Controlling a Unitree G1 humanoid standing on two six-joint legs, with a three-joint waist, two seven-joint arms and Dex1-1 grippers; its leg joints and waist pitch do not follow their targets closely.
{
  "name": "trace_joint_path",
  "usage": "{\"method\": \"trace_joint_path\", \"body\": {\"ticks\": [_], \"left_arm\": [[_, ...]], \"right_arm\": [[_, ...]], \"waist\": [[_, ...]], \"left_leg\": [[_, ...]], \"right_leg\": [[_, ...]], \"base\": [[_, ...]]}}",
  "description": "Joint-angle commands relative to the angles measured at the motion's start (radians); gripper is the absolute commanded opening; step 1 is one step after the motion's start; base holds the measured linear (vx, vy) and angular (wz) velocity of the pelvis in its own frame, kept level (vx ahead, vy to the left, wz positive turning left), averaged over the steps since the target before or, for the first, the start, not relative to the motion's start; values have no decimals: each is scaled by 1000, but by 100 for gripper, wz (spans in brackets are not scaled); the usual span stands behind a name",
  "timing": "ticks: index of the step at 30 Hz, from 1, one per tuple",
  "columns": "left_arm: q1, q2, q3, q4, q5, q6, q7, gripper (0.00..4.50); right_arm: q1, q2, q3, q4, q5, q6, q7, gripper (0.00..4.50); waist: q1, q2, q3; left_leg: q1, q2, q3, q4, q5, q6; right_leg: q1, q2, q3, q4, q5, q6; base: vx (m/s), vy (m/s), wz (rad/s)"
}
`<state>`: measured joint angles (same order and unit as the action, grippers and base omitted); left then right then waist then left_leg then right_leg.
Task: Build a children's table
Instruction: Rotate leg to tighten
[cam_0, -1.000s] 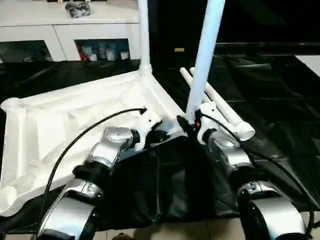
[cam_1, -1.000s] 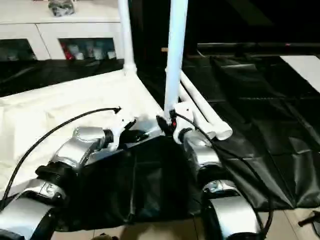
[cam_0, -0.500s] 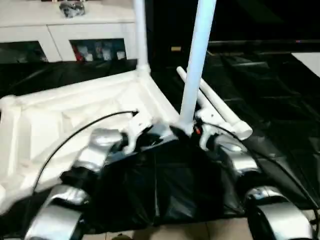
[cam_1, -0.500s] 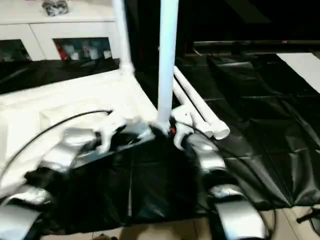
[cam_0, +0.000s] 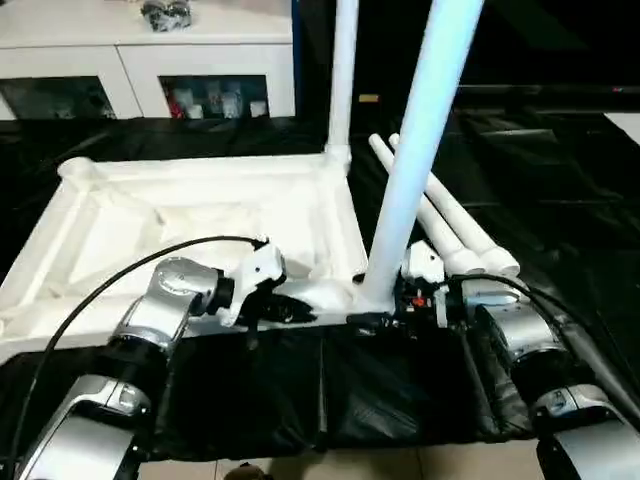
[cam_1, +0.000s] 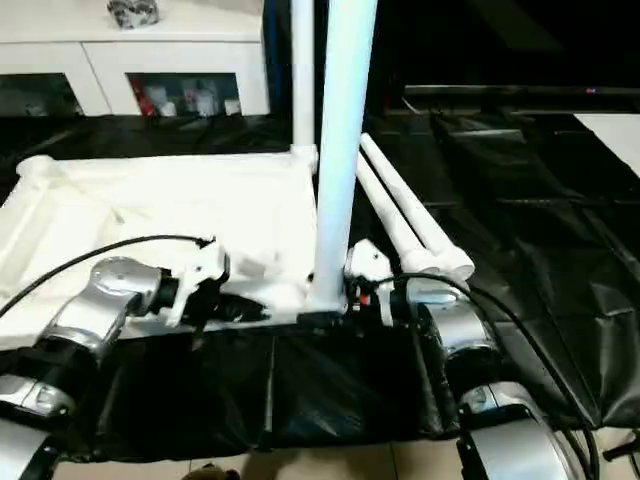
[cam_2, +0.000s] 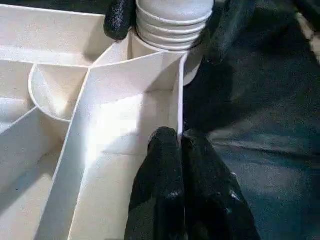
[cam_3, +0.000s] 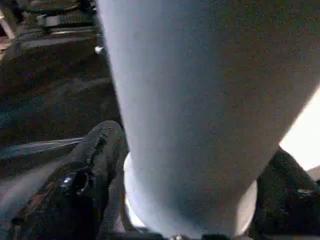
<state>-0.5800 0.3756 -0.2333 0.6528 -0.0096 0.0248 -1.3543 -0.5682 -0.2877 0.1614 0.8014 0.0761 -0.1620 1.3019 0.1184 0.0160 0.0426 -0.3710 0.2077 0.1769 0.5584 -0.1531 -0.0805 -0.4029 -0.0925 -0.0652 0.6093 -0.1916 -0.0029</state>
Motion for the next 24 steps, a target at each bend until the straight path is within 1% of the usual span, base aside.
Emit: {"method": "trace_joint_path", "body": {"ticks": [1, 3, 7, 8, 10, 11, 12, 13, 14, 15, 16, 17, 18, 19, 20, 22, 23, 24], "left_arm": [[-13, -8, -2, -22, -33, -16, -14, 0], [-12, -5, -3, -20, -34, -19, -21, 0], [-9, -9, 6, -19, -41, -5, -12, 0], [-11, -21, 16, -17, -41, 11, 18, 0], [-12, -26, 19, -16, -41, 17, 30, 0], [-32, -61, 38, 7, -18, 50, 147, 0], [-41, -78, 46, 18, -9, 63, 199, 0], [-58, -113, 63, 36, -3, 84, 289, 0], [-59, -114, 64, 36, -3, 84, 291, 0], [-71, -139, 73, 46, 5, 101, 356, 0], [-79, -155, 78, 53, 11, 112, 400, 0], [-88, -175, 85, 61, 18, 130, 453, 0], [-92, -187, 89, 64, 21, 142, 484, 0], [-92, -187, 89, 64, 21, 142, 484, 0], [-107, -230, 106, 72, 29, 164, 591, 0], [-111, -257, 106, 72, 55, 165, 668, 0], [-111, -258, 106, 73, 57, 164, 672, 0], [-108, -269, 103, 70, 62, 158, 684, 0]], "right_arm": [[32, 19, 64, -30, -1, 30, 77, 322], [39, 19, 67, -38, 0, 36, 84, 298], [50, 28, 53, -46, 16, 61, 71, 281], [50, 45, 28, -42, 32, 98, 26, 276], [49, 52, 18, -40, 36, 112, 5, 272], [42, 88, -19, -7, 25, 124, -141, 272], [35, 104, -33, 15, 9, 114, -225, 271], [23, 138, -59, 54, -4, 105, -360, 270], [23, 139, -60, 55, -5, 105, -364, 270], [11, 163, -80, 84, -11, 105, -468, 270], [2, 179, -93, 103, -14, 107, -537, 269], [-9, 199, -113, 127, -9, 114, -610, 269], [-16, 210, -125, 140, -5, 119, -652, 269], [-16, 210, -125, 140, -5, 119, -652, 269], [-44, 247, -161, 185, 5, 127, -791, 269], [-66, 281, -193, 216, 13, 119, -876, 269], [-67, 283, -195, 218, 13, 118, -880, 269], [-74, 300, -209, 224, 19, 102, -891, 269]], "waist": [[1, -6, -59], [2, -6, -59], [3, -6, -58], [3, -7, -58], [4, -7, -56], [3, -7, -55], [0, -7, -52], [-5, -7, -51], [-8, -9, -49], [-9, -11, -50], [-12, -10, -49], [-14, -8, -49], [-17, -7, -50], [-18, -9, -50], [-20, -5, -50], [-20, -8, -54], [-20, -7, -54], [-17, -11, -55]], "left_leg": [[11, 24, 2, -58, -269, 63], [10, 25, 1, -58, -265, 65], [11, 25, 1, -59, -277, 56], [11, 24, 2, -59, -275, 56], [12, 25, 2, -60, -280, 51], [12, 24, 1, -61, -286, 48], [14, 24, 2, -63, -301, 32], [19, 23, -1, -66, -320, 10], [19, 21, -3, -67, -330, 2], [19, 18, -5, -67, -337, -2], [19, 19, -6, -69, -340, -5], [19, 18, -6, -68, -342, -8], [22, 17, -7, -68, -349, -12], [21, 16, -5, -67, -349, -9], [17, 17, -5, -68, -340, -5], [17, 16, -5, -66, -325, -3], [15, 16, -5, -66, -320, 0], [13, 14, -3, -64, -309, 11]], "right_leg": [[48, -46, 36, -71, -164, -245], [48, -47, 36, -69, -159, -247], [48, -48, 36, -72, -186, -243], [48, -48, 37, -72, -186, -242], [47, -48, 37, -73, -203, -239], [46, -48, 36, -75, -216, -235], [41, -49, 38, -78, -249, -229], [39, -53, 39, -83, -305, -214], [39, -54, 38, -86, -339, -204], [42, -57, 37, -94, -389, -182], [38, -55, 38, -96, -404, -169], [37, -54, 38, -95, -405, -166], [35, -54, 38, -98, -412, -163], [35, -53, 38, -100, -411, -160], [35, -53, 39, -98, -386, -162], [37, -51, 38, -96, -355, -165], [38, -50, 38, -95, -341, -167], [40, -49, 37, -93, -317, -168]], "base": [[0, 0, 0], [0, 0, 0], [0, 0, 0], [0, 0, 0], [0, 0, 0], [0, 0, 0], [0, 0, 0], [0, 0, 0], [0, 0, 0], [0, 0, 0], [0, 0, 0], [0, 0, 0], [0, 0, 0], [0, 0, 0], [0, 0, 0], [0, 0, 0], [0, 0, 0], [0, 0, 0]]}}
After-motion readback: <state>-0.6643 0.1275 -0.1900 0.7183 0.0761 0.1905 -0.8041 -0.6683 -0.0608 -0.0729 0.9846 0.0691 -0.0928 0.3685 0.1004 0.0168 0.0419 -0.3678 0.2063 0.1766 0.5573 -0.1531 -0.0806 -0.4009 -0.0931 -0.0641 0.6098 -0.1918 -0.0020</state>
